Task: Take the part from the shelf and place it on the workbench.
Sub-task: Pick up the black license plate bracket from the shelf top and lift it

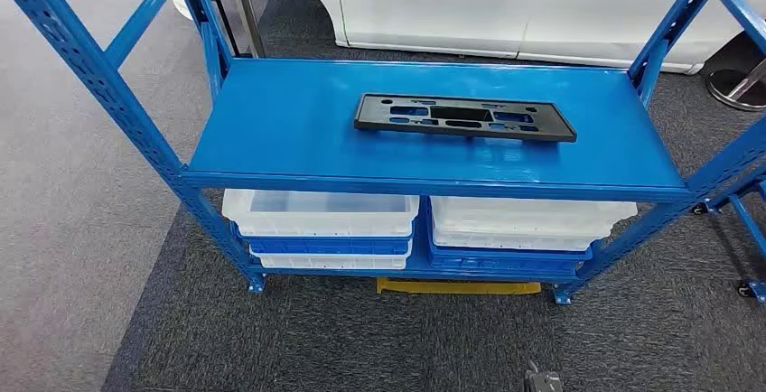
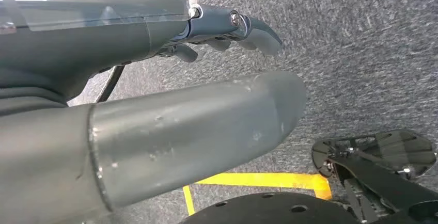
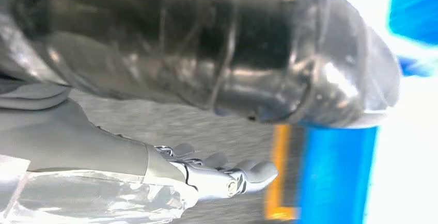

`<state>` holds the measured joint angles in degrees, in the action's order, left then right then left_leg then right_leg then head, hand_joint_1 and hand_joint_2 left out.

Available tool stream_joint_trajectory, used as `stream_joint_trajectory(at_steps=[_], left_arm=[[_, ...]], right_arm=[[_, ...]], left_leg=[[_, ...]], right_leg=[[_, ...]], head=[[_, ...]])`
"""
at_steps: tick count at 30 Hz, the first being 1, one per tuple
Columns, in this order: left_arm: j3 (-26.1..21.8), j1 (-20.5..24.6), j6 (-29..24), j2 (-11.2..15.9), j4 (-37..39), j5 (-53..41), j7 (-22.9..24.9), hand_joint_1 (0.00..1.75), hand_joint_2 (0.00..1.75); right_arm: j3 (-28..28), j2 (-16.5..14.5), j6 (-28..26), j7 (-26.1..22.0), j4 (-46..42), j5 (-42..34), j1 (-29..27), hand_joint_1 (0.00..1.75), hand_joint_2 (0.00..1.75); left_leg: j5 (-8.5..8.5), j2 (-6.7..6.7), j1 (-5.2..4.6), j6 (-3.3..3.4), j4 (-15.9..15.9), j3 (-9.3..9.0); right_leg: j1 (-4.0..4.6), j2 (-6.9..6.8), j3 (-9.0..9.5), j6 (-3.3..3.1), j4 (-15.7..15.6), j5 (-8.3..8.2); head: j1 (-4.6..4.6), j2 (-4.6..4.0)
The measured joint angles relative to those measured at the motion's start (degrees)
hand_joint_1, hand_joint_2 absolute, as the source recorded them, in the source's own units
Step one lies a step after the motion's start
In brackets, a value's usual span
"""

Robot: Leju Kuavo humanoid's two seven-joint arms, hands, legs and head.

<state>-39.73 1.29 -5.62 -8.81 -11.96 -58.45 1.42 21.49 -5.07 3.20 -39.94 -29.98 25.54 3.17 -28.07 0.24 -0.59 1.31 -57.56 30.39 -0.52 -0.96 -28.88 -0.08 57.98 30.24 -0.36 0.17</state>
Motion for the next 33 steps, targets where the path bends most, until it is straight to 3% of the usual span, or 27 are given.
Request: stream_joint_trajectory(at_steps=[7,14,20,26,33], left_arm=[[-0.3,0.0,0.8,0.4,0.0,-0.2,-0.3,0.0,0.0],[-1.3,0.1,1.2,0.9,0.0,-0.5,0.6,0.0,0.0],[-1.9,0.2,1.9,1.2,0.0,-1.1,1.0,0.0,0.0],[-2.3,0.4,2.3,1.2,0.0,-1.8,3.5,0.0,0.0],[-2.5,0.8,5.1,1.3,0.0,-3.5,4.6,0.0,0.0]], right_arm=[[-13.1,2.8,0.5,2.0,-18.2,-6.1,-5.2,0.0,0.0],[-25.2,10.5,-0.2,6.0,-42.3,-13.0,-10.4,0.0,0.0],[-29.5,16.2,-0.8,6.3,-58.3,-14.6,-12.0,0.0,0.0],[-31.7,20.1,-3.6,9.2,-66.0,-9.8,-9.2,0.0,0.0],[-37.8,23.3,-11.8,14.9,-66.4,2.7,-1.1,0.0,0.0]], left_leg=[[-0.01,-0.04,0.01,-0.01,0.0,0.04],[-0.01,-0.2,-0.07,0.0,0.0,0.05],[-0.04,-0.26,-0.15,0.05,0.0,0.06],[-0.04,-0.25,-0.16,0.06,0.0,0.06],[-0.02,-0.25,-0.17,0.09,0.0,0.04]], right_leg=[[-0.12,-0.01,-0.04,0.02,0.0,0.03],[-0.12,-0.13,-0.01,0.15,0.0,0.1],[-0.13,-0.15,0.01,0.16,0.0,0.1],[-0.13,-0.15,0.03,0.16,0.0,0.1],[-0.13,-0.13,0.03,0.22,0.0,0.06]], head=[[-0.01,0.0],[-0.01,-0.01],[-0.01,-0.01],[0.0,0.0],[-0.01,0.0]])
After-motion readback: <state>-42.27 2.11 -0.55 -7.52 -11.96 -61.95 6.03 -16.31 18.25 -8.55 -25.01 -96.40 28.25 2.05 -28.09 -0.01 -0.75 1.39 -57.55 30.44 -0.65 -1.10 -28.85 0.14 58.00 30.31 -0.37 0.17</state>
